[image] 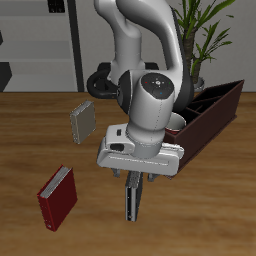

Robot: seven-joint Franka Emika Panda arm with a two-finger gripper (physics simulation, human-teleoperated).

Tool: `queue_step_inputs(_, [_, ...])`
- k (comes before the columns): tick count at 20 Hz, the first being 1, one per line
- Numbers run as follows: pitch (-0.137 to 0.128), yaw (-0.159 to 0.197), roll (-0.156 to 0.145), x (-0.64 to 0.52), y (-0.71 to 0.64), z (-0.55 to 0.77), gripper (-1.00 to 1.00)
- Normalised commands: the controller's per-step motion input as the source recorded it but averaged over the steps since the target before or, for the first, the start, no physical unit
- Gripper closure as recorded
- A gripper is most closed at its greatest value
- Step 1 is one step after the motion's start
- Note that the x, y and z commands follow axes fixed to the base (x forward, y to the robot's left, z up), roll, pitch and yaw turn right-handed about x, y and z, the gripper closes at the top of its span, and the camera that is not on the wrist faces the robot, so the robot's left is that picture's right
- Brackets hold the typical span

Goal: Place the red mug into the left desk caddy's right compartment and place the striped book into the left desk caddy's back compartment

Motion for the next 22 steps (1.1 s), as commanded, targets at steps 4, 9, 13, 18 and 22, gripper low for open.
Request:
queue_step_inputs(4, [-0.007, -0.024, 0.007, 0.01, -0.03, -0.04, 1.0])
queue_step_inputs(9, [0.012, -0.022, -0.028, 0.06, -0.18, -0.01, 1.0])
queue_step_inputs(13, [-0.028, -0.011, -0.026, -0.1, -0.07, 0.29, 1.0])
queue_step_inputs(18, [-0.073, -0.028, -0.041, -0.3, -0.08, 0.59, 1.0])
queue_step_inputs(22, [-0.067, -0.034, -0.092, -0.43, -0.17, 0.67, 1.0])
